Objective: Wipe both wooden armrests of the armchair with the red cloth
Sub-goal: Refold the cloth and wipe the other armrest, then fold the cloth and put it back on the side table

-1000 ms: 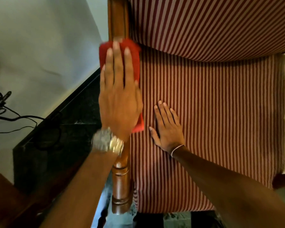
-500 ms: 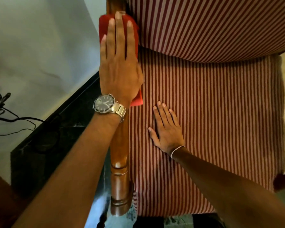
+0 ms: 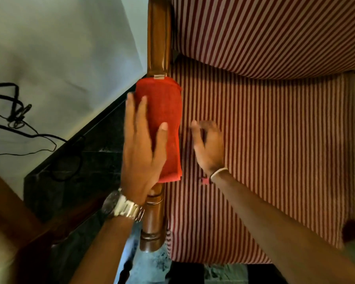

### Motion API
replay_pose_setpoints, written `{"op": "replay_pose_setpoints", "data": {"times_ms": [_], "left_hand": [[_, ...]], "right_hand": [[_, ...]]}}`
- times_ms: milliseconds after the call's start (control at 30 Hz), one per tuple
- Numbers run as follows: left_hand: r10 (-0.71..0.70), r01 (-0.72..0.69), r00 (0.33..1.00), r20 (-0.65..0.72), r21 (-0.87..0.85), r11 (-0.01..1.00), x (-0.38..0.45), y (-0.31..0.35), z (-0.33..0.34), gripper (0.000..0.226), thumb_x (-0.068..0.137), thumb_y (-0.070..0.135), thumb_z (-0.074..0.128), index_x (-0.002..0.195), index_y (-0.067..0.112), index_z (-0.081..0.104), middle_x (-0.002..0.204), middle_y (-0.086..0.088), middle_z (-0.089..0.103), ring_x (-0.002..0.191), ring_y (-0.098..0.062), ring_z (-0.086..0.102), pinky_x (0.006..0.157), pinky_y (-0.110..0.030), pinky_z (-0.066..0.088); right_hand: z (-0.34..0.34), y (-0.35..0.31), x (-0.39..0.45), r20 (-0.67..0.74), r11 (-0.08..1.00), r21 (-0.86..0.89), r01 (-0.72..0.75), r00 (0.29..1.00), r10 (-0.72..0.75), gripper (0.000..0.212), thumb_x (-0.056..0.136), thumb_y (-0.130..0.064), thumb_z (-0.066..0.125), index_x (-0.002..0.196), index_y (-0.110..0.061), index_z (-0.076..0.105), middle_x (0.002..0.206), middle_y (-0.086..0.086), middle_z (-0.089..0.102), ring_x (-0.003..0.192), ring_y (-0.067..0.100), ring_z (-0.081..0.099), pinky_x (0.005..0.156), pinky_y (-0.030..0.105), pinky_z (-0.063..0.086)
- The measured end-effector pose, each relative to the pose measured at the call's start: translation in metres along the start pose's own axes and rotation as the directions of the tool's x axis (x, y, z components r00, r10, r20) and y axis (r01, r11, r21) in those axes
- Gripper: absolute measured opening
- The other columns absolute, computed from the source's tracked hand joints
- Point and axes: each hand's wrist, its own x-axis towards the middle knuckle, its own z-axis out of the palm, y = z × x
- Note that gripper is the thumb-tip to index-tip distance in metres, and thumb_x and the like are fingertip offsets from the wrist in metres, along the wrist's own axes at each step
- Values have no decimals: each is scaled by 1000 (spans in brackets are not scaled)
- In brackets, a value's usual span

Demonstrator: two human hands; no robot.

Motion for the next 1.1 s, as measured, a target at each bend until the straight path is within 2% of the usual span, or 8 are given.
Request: {"op": "replay_pose_setpoints", "data": {"times_ms": [100, 133, 200, 367, 567, 700, 833, 1100], "left_hand": [[-260, 247, 965, -32, -225, 942, -24, -15, -17, 57, 97, 49, 54, 146, 22, 43, 140, -2, 56, 115, -8, 61, 90, -23, 52], [-305, 289, 952, -25, -252, 923, -31, -17, -21, 53, 93, 52, 57, 137, 24, 50, 122, 1, 64, 102, -8, 65, 84, -26, 57], [-341, 325, 940, -18, -266, 908, -40, -19, -25, 47, 83, 55, 63, 122, 29, 55, 101, 7, 67, 90, -9, 68, 77, -28, 60], [-362, 328, 930, -69, -293, 898, -42, -7, -25, 42, 82, 41, 76, 118, 25, 61, 96, 12, 68, 90, -10, 71, 81, -34, 61], [-318, 257, 942, -103, -387, 885, -47, 22, -23, 40, 81, 39, 77, 116, 27, 61, 98, 11, 71, 88, -2, 74, 73, -18, 61], [-311, 261, 950, -33, -464, 846, -56, 55, -2, 28, 85, 34, 75, 106, 42, 57, 106, 12, 71, 97, -3, 73, 79, -26, 63], [-284, 250, 959, 10, -504, 826, -64, 101, 41, 29, 85, 31, 74, 109, 32, 58, 108, 6, 73, 101, -11, 74, 88, -40, 62], [-221, 221, 973, 72, -583, 782, -91, 182, 124, 24, 89, 20, 74, 101, 31, 56, 101, 5, 74, 93, -9, 74, 82, -31, 61]], "right_hand": [[-11, -48, 32, 328, 743, 544, -391, 913, 242, 41, 105, -47, 45, 126, -16, 63, 115, 3, 73, 106, 14, 71, 97, 36, 56], [-15, -59, 42, 421, 680, 576, -454, 878, 229, 39, 104, -50, 45, 123, -21, 63, 107, -2, 75, 98, 10, 74, 88, 32, 58], [-20, -74, 51, 500, 717, 543, -437, 854, 141, 30, 101, -45, 54, 117, -22, 66, 99, -7, 76, 91, 7, 75, 80, 29, 59], [-30, -92, 54, 492, 778, 527, -343, 869, 50, 43, 91, -11, 74, 131, 0, 62, 129, 19, 70, 120, 28, 69, 107, 46, 55], [-60, -93, 55, 465, 752, 588, -298, 885, -13, 43, 95, -7, 67, 137, 1, 58, 135, 22, 65, 127, 32, 64, 109, 53, 52], [-94, -80, 58, 415, 737, 628, -248, 908, -49, 43, 95, -9, 69, 136, -2, 59, 134, 18, 67, 126, 28, 65, 109, 51, 53], [-150, -48, 61, 354, 725, 654, -217, 934, -40, 41, 94, -10, 71, 133, -2, 62, 131, 18, 69, 124, 28, 66, 108, 48, 54], [-259, 12, 55, 257, 690, 699, -189, 967, 5, 35, 93, -6, 69, 128, -3, 64, 123, 16, 72, 115, 24, 69, 103, 41, 56]]}}
